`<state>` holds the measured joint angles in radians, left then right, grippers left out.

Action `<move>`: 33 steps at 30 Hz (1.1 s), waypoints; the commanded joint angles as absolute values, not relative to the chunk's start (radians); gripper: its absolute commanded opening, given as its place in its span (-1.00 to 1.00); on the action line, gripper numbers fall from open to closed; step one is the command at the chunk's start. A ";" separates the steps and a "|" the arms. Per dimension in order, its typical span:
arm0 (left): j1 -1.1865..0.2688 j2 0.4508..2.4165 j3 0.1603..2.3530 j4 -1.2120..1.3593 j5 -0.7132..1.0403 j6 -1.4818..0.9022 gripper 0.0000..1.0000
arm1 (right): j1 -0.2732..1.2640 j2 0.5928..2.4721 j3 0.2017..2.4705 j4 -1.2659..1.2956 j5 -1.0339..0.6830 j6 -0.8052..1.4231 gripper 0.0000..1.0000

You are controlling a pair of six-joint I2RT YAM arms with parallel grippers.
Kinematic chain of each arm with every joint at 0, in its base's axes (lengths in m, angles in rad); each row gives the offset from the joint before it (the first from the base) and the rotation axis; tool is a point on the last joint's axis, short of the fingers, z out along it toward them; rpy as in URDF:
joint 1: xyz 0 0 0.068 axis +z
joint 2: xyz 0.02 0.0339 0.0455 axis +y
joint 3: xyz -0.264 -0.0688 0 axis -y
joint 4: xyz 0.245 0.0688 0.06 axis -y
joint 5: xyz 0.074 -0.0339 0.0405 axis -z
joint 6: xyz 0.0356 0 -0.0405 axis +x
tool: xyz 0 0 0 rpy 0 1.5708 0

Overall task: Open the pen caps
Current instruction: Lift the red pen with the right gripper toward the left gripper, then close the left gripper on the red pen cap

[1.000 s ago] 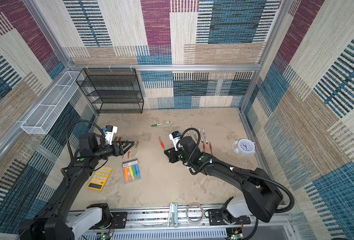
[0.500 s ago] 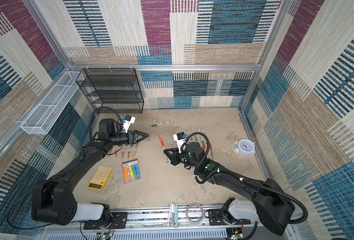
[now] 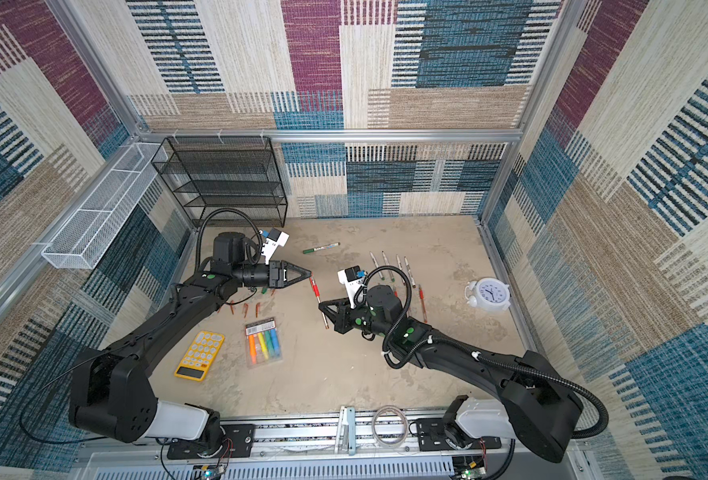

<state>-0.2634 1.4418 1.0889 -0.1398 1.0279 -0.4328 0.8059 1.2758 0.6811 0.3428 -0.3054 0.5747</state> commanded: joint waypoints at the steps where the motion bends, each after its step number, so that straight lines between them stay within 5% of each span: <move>1: -0.273 1.453 1.105 -0.163 1.038 -0.397 -0.07 | 0.811 1.297 0.708 0.366 -0.317 0.577 -1.00; 9: -0.278 1.454 1.100 -0.180 1.017 -0.397 -1.00 | 0.823 1.320 0.731 0.358 -0.310 0.569 -1.00; 15: -0.278 1.436 1.083 -0.170 1.019 -0.397 -1.00 | 0.823 1.334 0.735 0.348 -0.301 0.557 -0.53; 18: -0.278 1.431 1.086 -0.188 1.019 -0.381 -1.00 | 0.824 1.366 0.773 0.326 -0.320 0.547 -0.45; 20: -0.277 1.430 1.081 -0.189 1.018 -0.377 -1.00 | 0.822 1.375 0.776 0.338 -0.318 0.544 -0.47; 27: -0.274 1.413 1.084 -0.222 0.998 -0.337 -1.00 | 0.824 1.398 0.757 0.330 -0.318 0.543 -1.00; 33: -0.238 1.384 1.072 -0.222 0.958 -0.331 -1.00 | 0.826 1.386 0.681 0.308 -0.313 0.554 -1.00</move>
